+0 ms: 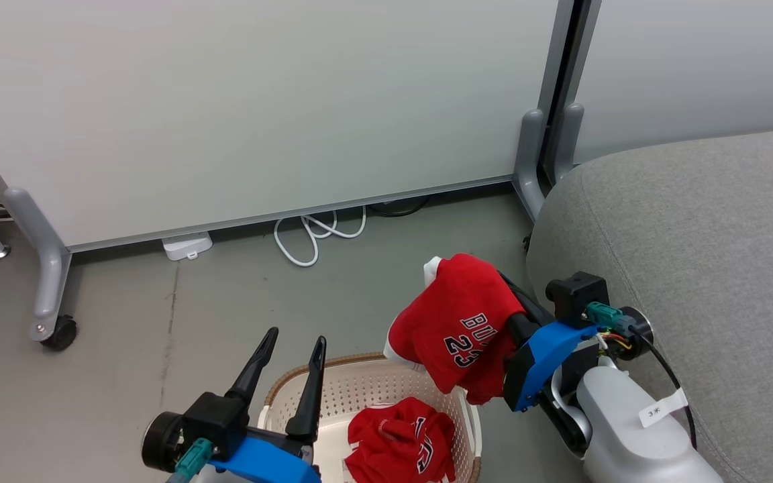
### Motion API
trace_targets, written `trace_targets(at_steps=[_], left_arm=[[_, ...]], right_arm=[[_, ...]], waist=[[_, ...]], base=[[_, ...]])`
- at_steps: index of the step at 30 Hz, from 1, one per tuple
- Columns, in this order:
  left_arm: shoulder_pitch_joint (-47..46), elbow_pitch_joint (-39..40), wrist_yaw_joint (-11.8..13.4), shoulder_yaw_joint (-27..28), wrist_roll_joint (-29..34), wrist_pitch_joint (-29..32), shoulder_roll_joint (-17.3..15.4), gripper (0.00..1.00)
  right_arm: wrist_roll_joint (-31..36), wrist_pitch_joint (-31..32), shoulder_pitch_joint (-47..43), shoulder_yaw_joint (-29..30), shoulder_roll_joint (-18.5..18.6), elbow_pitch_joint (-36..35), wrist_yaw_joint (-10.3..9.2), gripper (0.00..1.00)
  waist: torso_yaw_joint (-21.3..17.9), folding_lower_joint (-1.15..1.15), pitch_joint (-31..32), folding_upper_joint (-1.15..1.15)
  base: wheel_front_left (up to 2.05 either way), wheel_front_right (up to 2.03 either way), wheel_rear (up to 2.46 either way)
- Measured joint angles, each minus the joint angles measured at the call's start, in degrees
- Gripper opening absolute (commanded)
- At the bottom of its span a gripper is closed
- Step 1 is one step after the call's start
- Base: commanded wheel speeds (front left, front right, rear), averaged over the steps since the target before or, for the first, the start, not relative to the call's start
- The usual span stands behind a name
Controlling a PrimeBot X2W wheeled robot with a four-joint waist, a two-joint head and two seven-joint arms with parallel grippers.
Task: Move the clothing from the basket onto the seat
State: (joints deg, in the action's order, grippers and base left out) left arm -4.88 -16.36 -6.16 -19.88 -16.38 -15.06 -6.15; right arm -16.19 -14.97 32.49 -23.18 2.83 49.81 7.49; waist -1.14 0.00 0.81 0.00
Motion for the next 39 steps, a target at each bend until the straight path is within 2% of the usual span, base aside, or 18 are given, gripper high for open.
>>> trace_targets(at_steps=[8, 20, 28, 39], left_arm=[[1.95, 0.88, -0.79, 4.08, 2.32, 0.0, 1.55, 1.0], [2.19, 1.24, -1.23, 5.01, 3.44, -0.01, 2.75, 1.0], [1.72, 1.52, -1.24, 4.53, 3.35, -0.01, 2.93, 1.0], [0.75, 1.92, -1.25, 4.05, 3.38, -0.01, 2.99, 1.0]], right_arm=[[0.46, 0.09, -0.37, 0.77, 0.0, -0.74, 0.0, 0.0], [0.62, 0.53, -1.21, 1.22, 0.0, -2.56, 0.0, 0.0], [0.58, 0.76, -1.95, 1.44, 0.0, -4.78, 0.0, 0.0], [0.6, 1.44, -2.97, 1.29, 0.0, -8.15, -0.01, 0.0]], waist=[[-0.04, 0.0, 0.03, 0.0], [-1.75, 0.0, -0.24, 0.0], [-5.6, 0.0, -0.87, 0.0], [-13.86, 0.0, -2.38, 0.0]], base=[[0.0, 0.0, 0.0], [0.0, 0.0, 0.0], [0.0, 0.0, 0.0], [0.0, 0.0, 0.0]])
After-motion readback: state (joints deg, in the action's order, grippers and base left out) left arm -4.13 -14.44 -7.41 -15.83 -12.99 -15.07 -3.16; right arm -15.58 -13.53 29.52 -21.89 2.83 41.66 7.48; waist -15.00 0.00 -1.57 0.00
